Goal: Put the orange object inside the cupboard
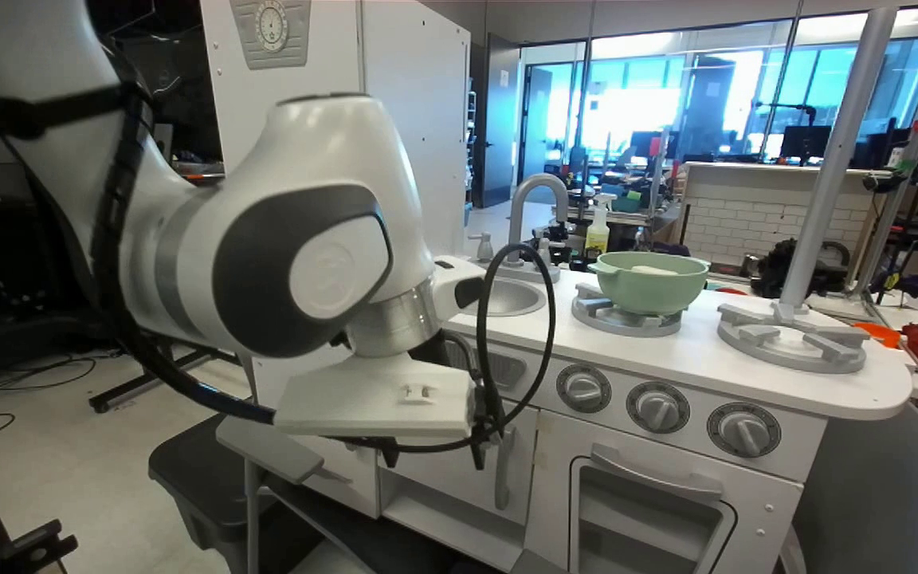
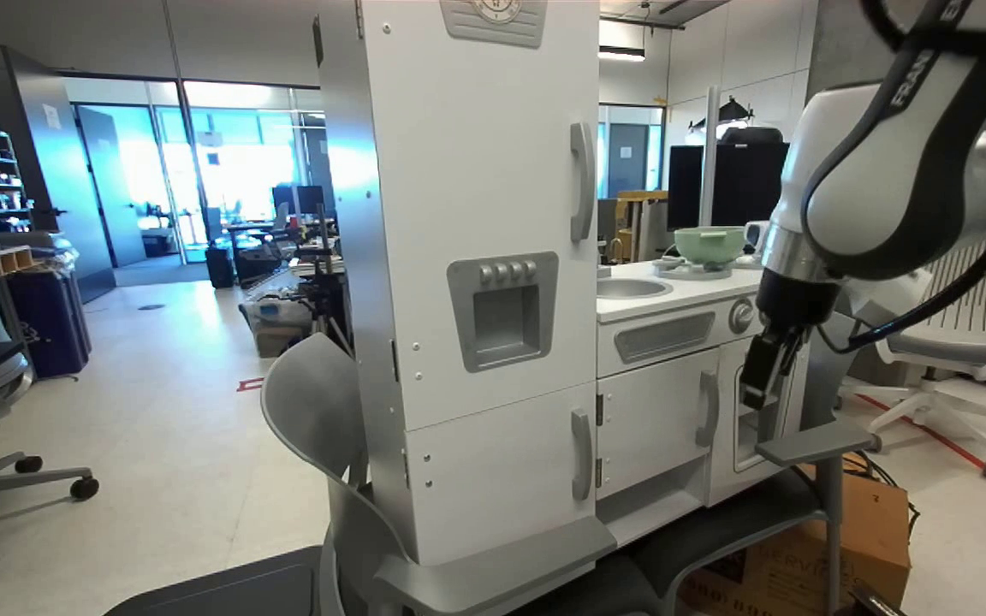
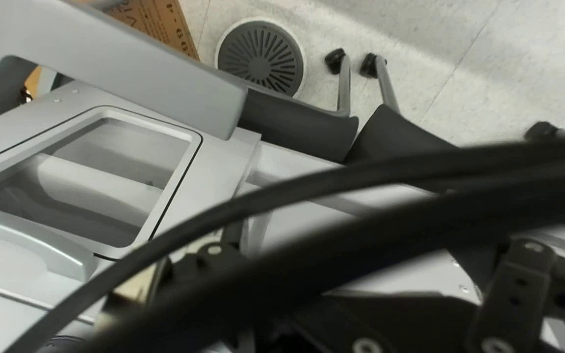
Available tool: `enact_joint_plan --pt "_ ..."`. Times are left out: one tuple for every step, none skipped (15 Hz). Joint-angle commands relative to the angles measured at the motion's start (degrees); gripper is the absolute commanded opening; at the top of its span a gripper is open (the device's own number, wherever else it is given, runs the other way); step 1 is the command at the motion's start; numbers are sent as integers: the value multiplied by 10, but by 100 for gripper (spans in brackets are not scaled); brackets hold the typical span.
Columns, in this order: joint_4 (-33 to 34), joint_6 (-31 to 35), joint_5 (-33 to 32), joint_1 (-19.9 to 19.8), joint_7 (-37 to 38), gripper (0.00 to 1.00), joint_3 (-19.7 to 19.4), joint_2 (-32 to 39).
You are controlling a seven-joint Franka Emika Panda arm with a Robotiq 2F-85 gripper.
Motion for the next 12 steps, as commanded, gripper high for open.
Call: enact_joint_plan --pt "-103 -79 0 -43 -37 100 42 -145" --pt "-120 -107 14 -53 -49 100 56 -180" --pt "-134 -135 37 -67 -66 100 74 -214" --pt "-147 -165 66 -77 -86 100 90 -248" --pt "-160 -193 102 -81 -106 100 100 -282" --pt "-170 -220 139 -79 -130 100 102 -317" --pt "-178 -252 159 -67 -140 100 93 -353" --pt "-186 -284 171 -54 -142 100 81 -388" --pt "-193 -314 179 -44 -153 100 70 -423" --pt "-160 -266 149 -35 -127 100 61 -344" --pt "-168 -291 154 -29 -131 100 55 -377" --pt "-176 -304 155 -26 -131 100 52 -401"
